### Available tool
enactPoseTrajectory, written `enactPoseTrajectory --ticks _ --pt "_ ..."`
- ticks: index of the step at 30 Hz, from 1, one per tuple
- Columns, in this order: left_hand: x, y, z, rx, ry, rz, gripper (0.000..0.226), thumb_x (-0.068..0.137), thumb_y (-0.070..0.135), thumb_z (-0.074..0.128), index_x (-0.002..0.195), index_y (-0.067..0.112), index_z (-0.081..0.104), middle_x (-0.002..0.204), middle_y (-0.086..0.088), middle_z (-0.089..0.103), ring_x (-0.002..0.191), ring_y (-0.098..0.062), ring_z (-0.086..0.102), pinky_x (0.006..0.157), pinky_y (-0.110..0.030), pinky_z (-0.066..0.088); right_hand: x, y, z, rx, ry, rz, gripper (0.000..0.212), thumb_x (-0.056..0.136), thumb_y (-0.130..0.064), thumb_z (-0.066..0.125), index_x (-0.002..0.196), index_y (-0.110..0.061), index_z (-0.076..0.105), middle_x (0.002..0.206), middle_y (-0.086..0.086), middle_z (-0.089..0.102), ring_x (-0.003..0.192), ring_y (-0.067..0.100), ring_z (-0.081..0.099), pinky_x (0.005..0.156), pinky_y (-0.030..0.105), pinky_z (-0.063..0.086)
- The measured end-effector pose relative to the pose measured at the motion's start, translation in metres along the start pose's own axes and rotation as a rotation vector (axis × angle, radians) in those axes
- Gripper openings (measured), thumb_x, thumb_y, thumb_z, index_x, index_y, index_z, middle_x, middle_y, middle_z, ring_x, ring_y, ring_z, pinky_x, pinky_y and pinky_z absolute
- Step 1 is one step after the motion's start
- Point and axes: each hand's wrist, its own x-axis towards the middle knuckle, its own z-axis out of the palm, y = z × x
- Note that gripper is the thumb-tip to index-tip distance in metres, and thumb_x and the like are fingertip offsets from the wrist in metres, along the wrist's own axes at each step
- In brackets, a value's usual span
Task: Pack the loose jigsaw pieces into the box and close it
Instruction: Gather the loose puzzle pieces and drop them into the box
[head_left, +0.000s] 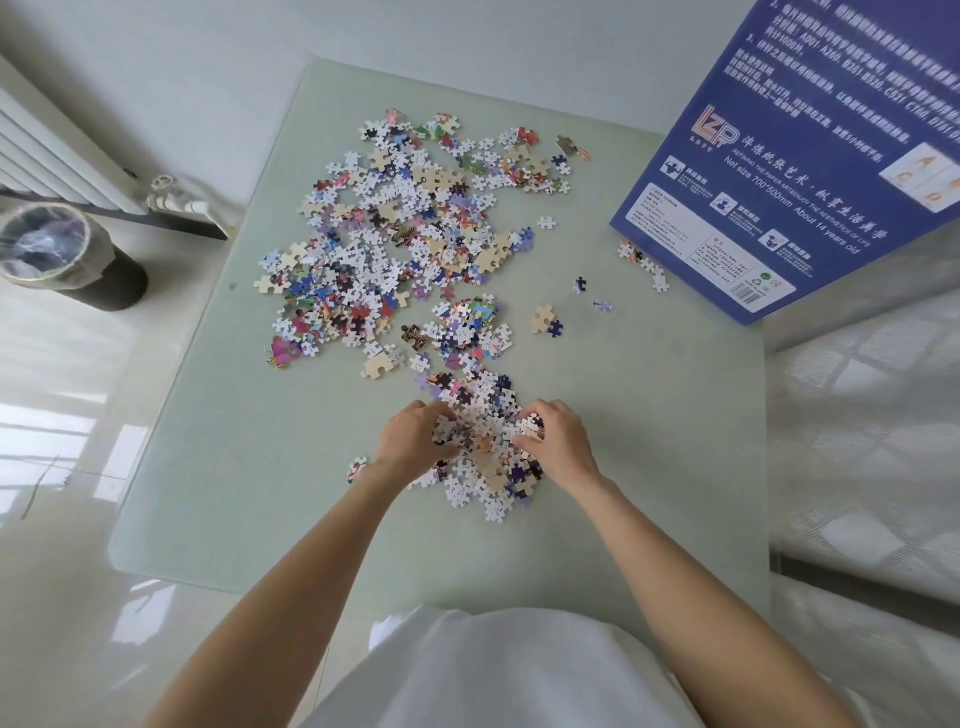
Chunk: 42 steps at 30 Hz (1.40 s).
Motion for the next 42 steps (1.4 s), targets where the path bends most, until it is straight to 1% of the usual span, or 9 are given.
enactPoseTrajectory --ticks 9,15,21,24,26,30,34,40,42 --pt "-0.001 0.003 -0.002 -0.048 -0.015 0.023 0.043 0.076 0.028 0.074 0.114 0.02 0.058 0.11 -0.007 0.059 0.095 -0.022 0.057 0.081 -0.027 0.044 -0.002 0.004 -0.001 0.047 -0.004 -0.043 0.014 0.081 -0.018 0.071 0.094 -0.015 0.067 0.105 0.003 0.068 0.095 0.02 0.062 0.077 0.024 0.04" --pt "-0.004 0.0 -0.008 -0.121 0.004 -0.016 0.042 0.075 0.026 0.076 0.113 0.018 0.06 0.105 -0.006 0.065 0.09 -0.02 0.061 0.082 -0.031 0.05 -0.004 0.002 -0.009 0.022 0.031 -0.112 0.011 0.084 -0.02 0.068 0.093 -0.016 0.07 0.091 0.003 0.065 0.075 0.015 0.054 0.063 0.022 0.032" --pt "-0.009 0.0 -0.024 -0.125 0.075 -0.034 0.038 0.077 0.027 0.074 0.112 0.017 0.061 0.087 -0.007 0.067 0.07 -0.017 0.053 0.066 -0.024 0.042 -0.006 0.003 -0.031 -0.027 0.071 -0.149 0.009 0.084 -0.021 0.068 0.091 -0.015 0.07 0.087 0.003 0.063 0.075 0.018 0.055 0.062 0.023 0.03" --pt "-0.012 0.009 -0.04 -0.103 0.143 0.02 0.037 0.078 0.027 0.073 0.111 0.016 0.061 0.086 -0.007 0.069 0.067 -0.015 0.053 0.066 -0.021 0.041 -0.007 0.003 -0.054 -0.036 0.101 -0.184 0.008 0.082 -0.02 0.069 0.088 -0.014 0.07 0.082 0.003 0.062 0.071 0.017 0.053 0.061 0.023 0.028" --pt "-0.012 0.02 -0.053 -0.091 0.185 0.091 0.035 0.078 0.027 0.072 0.11 0.016 0.062 0.071 0.001 0.064 0.058 -0.01 0.051 0.059 -0.018 0.038 -0.009 -0.001 -0.075 -0.008 0.139 -0.245 0.006 0.081 -0.02 0.071 0.085 -0.016 0.07 0.076 -0.003 0.057 0.065 0.015 0.05 0.06 0.023 0.031" --pt "-0.006 0.064 -0.089 -0.104 0.257 0.287 0.031 0.077 0.024 0.073 0.105 0.016 0.064 0.064 0.011 0.058 0.051 0.015 0.046 0.052 -0.003 0.038 -0.018 -0.017 -0.146 0.084 0.243 -0.396 0.006 0.078 -0.022 0.075 0.082 -0.022 0.069 0.075 -0.015 0.058 0.06 0.01 0.055 0.06 0.013 0.039" --pt "0.016 0.126 -0.124 -0.168 0.265 0.499 0.029 0.076 0.023 0.073 0.103 0.017 0.065 0.085 0.002 0.073 0.07 0.001 0.066 0.069 -0.021 0.057 -0.026 -0.037 -0.251 0.105 0.456 -0.547 0.008 0.078 -0.02 0.075 0.084 -0.016 0.071 0.08 -0.012 0.062 0.069 0.0 0.057 0.061 0.006 0.038" --pt "0.06 0.252 -0.181 -0.213 0.317 0.773 0.028 0.075 0.023 0.074 0.101 0.016 0.065 0.091 0.0 0.073 0.074 -0.006 0.069 0.072 -0.024 0.057 -0.005 -0.035 -0.392 -0.017 0.934 -0.695 0.01 0.083 -0.018 0.071 0.086 -0.009 0.07 0.086 -0.001 0.066 0.078 0.008 0.058 0.074 0.016 0.044" --pt "0.069 0.285 -0.201 -0.255 0.382 0.845 0.028 0.075 0.023 0.075 0.1 0.017 0.065 0.091 0.001 0.072 0.075 -0.006 0.069 0.072 -0.021 0.056 0.017 -0.031 -0.414 -0.084 0.992 -0.693 0.013 0.084 -0.022 0.068 0.086 -0.01 0.07 0.086 0.003 0.067 0.078 0.013 0.06 0.074 0.022 0.045"
